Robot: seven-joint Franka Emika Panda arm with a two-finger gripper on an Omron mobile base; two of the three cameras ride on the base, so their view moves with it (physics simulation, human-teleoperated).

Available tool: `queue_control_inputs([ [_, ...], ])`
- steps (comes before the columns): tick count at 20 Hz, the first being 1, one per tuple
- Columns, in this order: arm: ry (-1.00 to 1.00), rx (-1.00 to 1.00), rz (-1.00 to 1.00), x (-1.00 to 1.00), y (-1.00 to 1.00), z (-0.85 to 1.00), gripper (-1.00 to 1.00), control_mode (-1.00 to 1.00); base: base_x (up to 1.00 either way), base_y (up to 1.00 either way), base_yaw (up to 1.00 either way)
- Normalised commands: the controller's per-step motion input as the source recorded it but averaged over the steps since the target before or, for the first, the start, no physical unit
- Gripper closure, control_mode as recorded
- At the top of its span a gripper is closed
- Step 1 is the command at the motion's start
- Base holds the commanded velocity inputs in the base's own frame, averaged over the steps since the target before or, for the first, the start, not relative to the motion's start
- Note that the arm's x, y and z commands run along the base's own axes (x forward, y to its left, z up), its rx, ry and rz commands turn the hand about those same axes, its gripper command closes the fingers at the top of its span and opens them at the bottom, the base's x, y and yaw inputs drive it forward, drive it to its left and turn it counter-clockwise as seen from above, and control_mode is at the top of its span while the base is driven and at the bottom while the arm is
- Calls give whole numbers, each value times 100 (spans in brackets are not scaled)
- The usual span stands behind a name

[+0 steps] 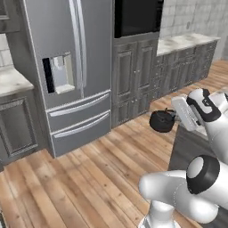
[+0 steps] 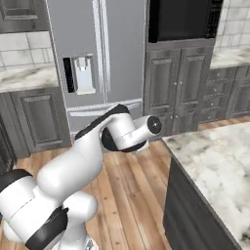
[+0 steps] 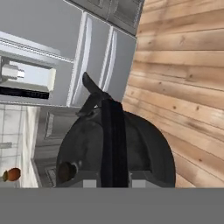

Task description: The kettle is done boiling. Turn off the stove, then wait for 300 timesteps before moving the kettle to the dining table.

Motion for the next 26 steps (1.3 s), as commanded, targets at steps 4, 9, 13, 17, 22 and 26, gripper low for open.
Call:
queue_control_inputs([
  [4, 0, 0, 0, 0, 0, 0, 100, 100, 55, 68, -46],
  [9, 0, 0, 0, 0, 0, 0, 100, 100, 52, 66, -47],
  [13, 0, 0, 0, 0, 0, 0, 100, 100, 51, 69, -47],
  [17, 0, 0, 0, 0, 0, 0, 100, 100, 48, 69, -47],
  [22, 0, 0, 0, 0, 0, 0, 100, 100, 49, 67, -47],
  [26, 0, 0, 0, 0, 0, 0, 100, 100, 54, 54, -47],
])
